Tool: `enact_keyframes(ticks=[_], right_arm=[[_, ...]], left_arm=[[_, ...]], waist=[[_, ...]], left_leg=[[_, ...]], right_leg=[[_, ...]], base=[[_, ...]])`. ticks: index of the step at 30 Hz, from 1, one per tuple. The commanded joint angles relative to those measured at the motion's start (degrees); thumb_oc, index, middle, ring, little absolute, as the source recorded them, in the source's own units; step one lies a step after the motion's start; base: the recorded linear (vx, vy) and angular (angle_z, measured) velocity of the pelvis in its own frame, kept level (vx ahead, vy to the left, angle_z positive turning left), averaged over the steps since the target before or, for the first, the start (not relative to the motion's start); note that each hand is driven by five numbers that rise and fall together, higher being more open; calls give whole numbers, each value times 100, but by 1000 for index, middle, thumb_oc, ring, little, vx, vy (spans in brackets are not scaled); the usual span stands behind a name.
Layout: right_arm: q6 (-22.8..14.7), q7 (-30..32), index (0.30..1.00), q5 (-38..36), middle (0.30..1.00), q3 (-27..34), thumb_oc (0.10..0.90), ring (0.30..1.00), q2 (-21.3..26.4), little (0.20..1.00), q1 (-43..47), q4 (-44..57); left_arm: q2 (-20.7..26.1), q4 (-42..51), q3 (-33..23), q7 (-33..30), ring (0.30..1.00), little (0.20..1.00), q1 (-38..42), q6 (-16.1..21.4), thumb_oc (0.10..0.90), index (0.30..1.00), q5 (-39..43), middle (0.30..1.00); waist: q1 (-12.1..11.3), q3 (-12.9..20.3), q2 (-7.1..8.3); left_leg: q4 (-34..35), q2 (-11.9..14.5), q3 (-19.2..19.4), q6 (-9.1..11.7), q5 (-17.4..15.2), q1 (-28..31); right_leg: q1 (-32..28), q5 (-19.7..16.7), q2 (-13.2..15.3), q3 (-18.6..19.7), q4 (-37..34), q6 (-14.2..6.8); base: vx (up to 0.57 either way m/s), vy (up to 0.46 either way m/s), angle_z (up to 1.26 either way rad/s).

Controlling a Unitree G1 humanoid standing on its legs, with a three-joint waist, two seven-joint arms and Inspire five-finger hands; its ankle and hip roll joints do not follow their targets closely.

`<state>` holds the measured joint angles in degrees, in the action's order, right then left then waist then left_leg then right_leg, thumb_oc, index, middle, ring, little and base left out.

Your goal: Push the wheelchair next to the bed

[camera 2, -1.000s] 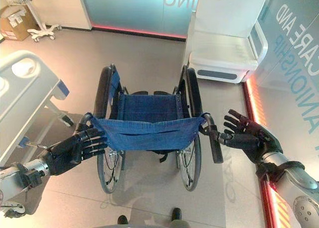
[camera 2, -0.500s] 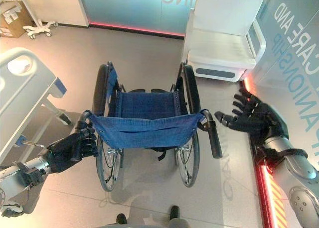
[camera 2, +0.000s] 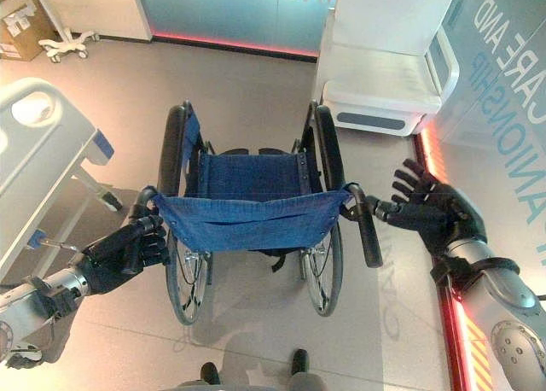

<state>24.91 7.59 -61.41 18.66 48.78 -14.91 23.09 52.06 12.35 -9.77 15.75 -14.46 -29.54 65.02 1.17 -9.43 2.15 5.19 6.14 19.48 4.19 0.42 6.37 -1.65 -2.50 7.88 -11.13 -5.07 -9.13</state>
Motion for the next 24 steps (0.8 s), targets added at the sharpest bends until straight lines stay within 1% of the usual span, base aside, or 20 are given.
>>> enact_keyframes(ticks=[1,5,6,8,9,10,13,17,24], right_arm=[[-322,-305,900,-130,900,66,800,900,194,900,426,408],[-65,-469,900,-161,900,-80,800,900,182,900,472,338],[61,-550,900,-136,900,-150,800,900,173,900,461,318],[145,-627,900,-77,900,-201,800,900,172,900,412,317],[300,-661,900,-74,900,-260,800,900,142,900,356,279],[436,-640,900,-93,900,-331,800,900,121,900,336,211],[592,-600,900,7,900,-495,800,900,63,900,321,-47],[660,-542,900,139,900,-556,800,900,75,900,397,-295],[730,-427,900,123,900,-684,800,900,298,900,780,-617]], left_arm=[[-20,466,-187,335,300,300,833,709,400,300,253,300],[-65,405,-154,388,300,300,846,716,400,300,206,300],[-75,404,-138,390,300,300,844,707,400,300,193,300],[-55,421,-141,399,300,300,817,698,400,300,206,300],[-74,414,-117,427,300,300,800,714,400,300,170,300],[-90,401,-91,435,300,300,802,729,400,300,154,300],[-122,419,-34,404,300,300,799,726,400,300,150,300],[-114,387,34,377,300,300,866,701,400,300,145,300],[-42,239,176,350,300,300,1076,664,400,300,178,300]], waist=[[102,186,-165],[75,176,-153],[67,172,-153],[62,168,-154],[61,169,-153],[53,165,-152],[24,159,-152],[-1,151,-142],[-58,106,-128]], left_leg=[[-117,146,-49,14,12,-1],[-120,136,-83,21,20,-18],[-120,134,-94,23,24,-17],[-120,132,-100,23,28,-15],[-124,133,-107,24,28,-18],[-128,136,-114,25,32,-21],[-123,135,-146,27,40,-12],[-120,133,-175,37,47,-12],[-118,124,-252,58,65,-29]], right_leg=[[-201,366,170,-219,554,-55],[-197,360,179,-253,557,-60],[-202,359,183,-261,557,-61],[-206,358,187,-270,559,-62],[-205,362,191,-275,561,-55],[-207,363,195,-287,567,-54],[-232,366,193,-313,560,-46],[-251,355,192,-343,550,-50],[-252,352,191,-391,575,-50]], base=[[0,0,0],[0,0,0],[0,0,0],[0,0,0],[0,0,0],[0,0,0],[0,0,0],[0,0,0],[0,0,0]])
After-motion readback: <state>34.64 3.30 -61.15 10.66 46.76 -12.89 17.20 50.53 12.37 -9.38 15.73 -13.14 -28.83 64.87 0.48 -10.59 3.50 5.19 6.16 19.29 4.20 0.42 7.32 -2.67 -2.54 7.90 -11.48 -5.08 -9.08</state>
